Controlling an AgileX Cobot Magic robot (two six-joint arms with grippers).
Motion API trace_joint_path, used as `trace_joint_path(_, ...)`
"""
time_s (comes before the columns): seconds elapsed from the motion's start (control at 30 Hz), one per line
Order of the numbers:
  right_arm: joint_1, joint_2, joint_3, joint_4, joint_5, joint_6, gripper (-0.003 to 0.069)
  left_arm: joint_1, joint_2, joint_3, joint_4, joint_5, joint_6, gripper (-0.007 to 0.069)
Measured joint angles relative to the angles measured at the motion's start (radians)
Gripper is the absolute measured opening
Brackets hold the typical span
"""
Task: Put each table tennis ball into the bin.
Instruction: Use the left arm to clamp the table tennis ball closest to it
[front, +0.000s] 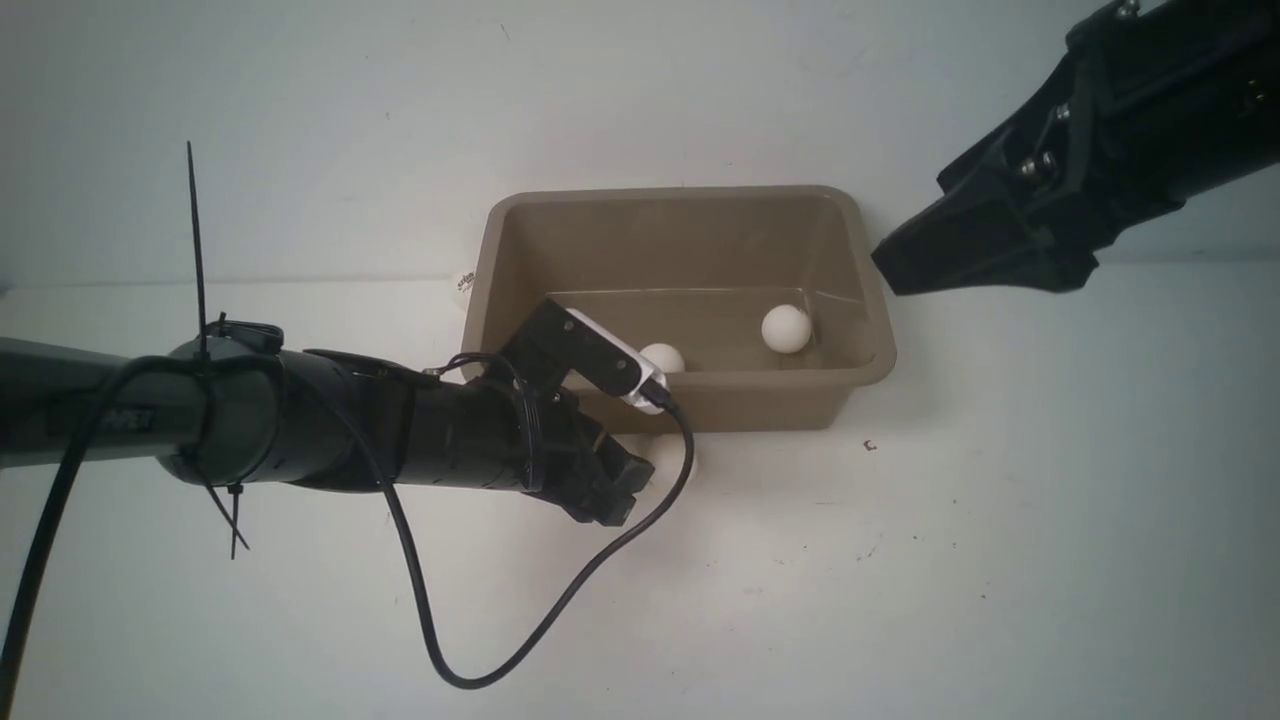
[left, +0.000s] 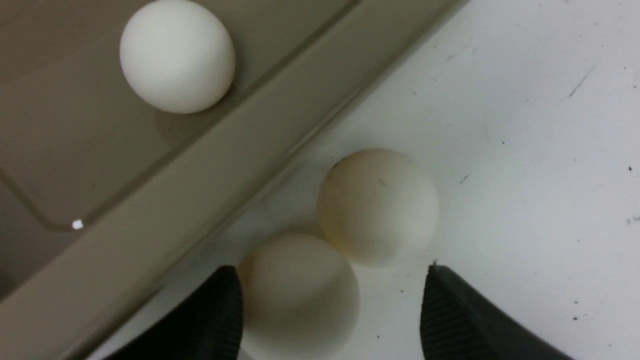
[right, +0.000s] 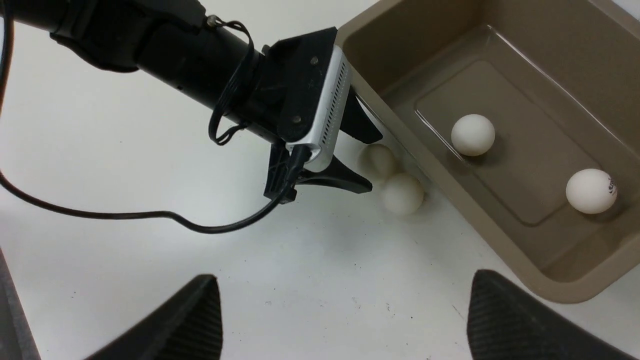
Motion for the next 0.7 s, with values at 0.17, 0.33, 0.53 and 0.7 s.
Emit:
trace_joint_path(0.17,0.000,0.000,0.000,0.005,0.000,-0.008,0.0591,0.000,0.003,-0.002,0.000,-0.001,0.002,0.0420)
trace_joint_path(0.33,0.000,0.000,0.000,0.006,0.000,-0.008,0.0591,0.000,0.003,-0.002,0.000,-0.001,0.005,0.0353)
trace_joint_path(0.53,0.000,0.000,0.000,-0.009,0.000,-0.008,0.0590,0.000,0.003,-0.001,0.000,-0.001,0.005,0.0277)
trace_joint_path(0.7,0.000,-0.023,0.000,-0.075,0.000,0.006,0.0590,0.000,0.003,0.005,0.002,0.018,-0.024,0.0260)
